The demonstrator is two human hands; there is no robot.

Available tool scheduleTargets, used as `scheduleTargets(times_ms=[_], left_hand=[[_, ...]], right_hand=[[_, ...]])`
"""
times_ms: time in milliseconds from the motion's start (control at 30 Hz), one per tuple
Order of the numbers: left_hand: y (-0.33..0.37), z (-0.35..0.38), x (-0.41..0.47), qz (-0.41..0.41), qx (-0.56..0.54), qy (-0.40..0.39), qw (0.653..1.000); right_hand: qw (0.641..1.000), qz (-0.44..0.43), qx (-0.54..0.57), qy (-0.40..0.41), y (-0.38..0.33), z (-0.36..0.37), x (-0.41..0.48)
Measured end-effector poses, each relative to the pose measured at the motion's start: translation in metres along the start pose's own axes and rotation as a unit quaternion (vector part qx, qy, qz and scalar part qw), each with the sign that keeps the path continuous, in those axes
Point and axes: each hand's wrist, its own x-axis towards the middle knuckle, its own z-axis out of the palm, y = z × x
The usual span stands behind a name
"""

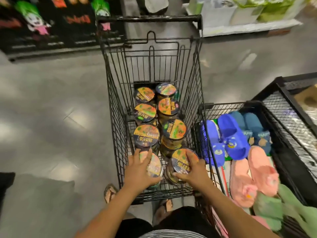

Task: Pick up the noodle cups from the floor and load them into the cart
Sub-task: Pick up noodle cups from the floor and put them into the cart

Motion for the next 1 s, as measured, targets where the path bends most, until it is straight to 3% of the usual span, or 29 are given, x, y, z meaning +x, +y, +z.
scheduleTargets(times_ms=[200, 433, 600, 700, 833, 1000], left_hand=[[0.016, 0.014, 0.02, -0.026, 0.06, -0.02, 0.998], [0.02, 0.011, 0.01, -0.038, 0.048, -0.019, 0.998], [0.012, 0.007, 0.006, -0.026, 0.035, -0.028, 0.999], [0.002, -0.001, 0.006, 0.009, 0.087, 0.026, 0.996], [-0.021, -0.012, 0.015, 0.089, 0.144, 0.027, 0.985], [-0.048, -0.028, 0.016, 0.199, 0.162, 0.028, 0.966]], right_hand=[[1.0, -0.003, -0.018, 0.013, -0.004, 0.008, 0.002], [0.999, -0.005, -0.04, 0.001, 0.005, 0.007, -0.001], [0.998, 0.039, 0.017, 0.049, 0.001, 0.01, -0.012], [0.995, 0.068, 0.004, 0.076, -0.008, 0.017, -0.024], [0.98, 0.14, -0.017, 0.143, -0.028, 0.031, -0.046], [0.945, 0.216, 0.055, 0.238, -0.062, 0.076, -0.089]])
